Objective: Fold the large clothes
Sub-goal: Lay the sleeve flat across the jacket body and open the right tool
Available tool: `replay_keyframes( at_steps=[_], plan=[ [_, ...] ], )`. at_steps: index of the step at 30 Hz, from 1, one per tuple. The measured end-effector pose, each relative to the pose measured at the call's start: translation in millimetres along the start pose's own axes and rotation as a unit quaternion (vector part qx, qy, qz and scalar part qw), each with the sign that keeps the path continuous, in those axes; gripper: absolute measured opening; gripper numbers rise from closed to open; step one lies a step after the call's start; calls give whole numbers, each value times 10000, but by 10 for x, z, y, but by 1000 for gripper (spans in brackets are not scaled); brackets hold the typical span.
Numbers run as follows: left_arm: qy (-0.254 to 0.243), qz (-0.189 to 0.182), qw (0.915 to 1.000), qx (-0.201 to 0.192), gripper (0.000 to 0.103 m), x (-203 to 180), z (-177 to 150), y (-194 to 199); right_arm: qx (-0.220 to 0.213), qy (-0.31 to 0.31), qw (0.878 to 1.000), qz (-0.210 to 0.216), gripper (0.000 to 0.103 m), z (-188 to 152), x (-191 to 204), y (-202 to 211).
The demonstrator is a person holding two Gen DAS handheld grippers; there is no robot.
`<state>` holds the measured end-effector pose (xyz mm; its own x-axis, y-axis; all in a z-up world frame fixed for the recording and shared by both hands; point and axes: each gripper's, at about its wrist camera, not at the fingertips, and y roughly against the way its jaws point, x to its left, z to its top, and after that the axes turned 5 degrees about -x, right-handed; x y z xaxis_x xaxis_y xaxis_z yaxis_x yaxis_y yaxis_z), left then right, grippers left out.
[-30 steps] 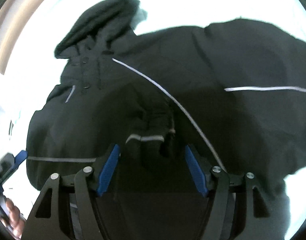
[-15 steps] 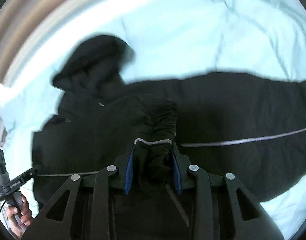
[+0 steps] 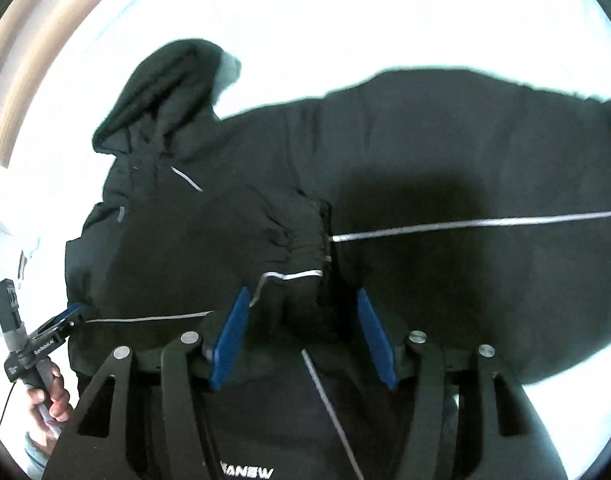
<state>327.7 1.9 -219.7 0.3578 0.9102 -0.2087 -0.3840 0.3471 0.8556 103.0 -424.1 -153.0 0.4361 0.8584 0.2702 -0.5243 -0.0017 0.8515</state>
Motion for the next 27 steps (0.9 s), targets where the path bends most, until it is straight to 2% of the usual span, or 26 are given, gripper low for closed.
replay_keyframes(
  at_steps=[2, 4, 7, 10, 13, 17, 20, 23, 27],
  plan=[
    [-12, 41, 9999, -116, 70, -48, 0, 66, -203, 188, 9996, -15, 60, 18, 195, 151],
    [-27, 135, 9998, -111, 70, -52, -20, 33, -213, 447, 9987, -126, 60, 13, 382, 138],
    [102, 497, 9984, 255, 69, 49, -72, -211, -15, 957, 9947, -387, 60, -55, 639, -211],
    [200, 428, 9985, 278, 69, 125, -113, -318, 225, 1250, 9864, -1044, 60, -138, 631, -633],
    [139, 499, 9983, 285, 70, 86, -77, -266, 286, 1170, 9867, -1088, 60, -147, 633, -713],
    [76, 191, 9998, 35, 70, 58, -145, 43, 262, 1082, 9886, -1009, 60, -116, 718, -410],
    [22, 55, 9998, -171, 70, 16, -299, 447, 88, 759, 9959, -476, 60, -216, 712, 78],
    [-155, 125, 9992, -345, 70, -114, -504, 874, 18, 549, 9981, -271, 60, -414, 727, 452],
    [-291, 45, 9984, -477, 70, -226, -800, 1343, 80, 317, 9994, -108, 60, -861, 805, 921]
  ],
)
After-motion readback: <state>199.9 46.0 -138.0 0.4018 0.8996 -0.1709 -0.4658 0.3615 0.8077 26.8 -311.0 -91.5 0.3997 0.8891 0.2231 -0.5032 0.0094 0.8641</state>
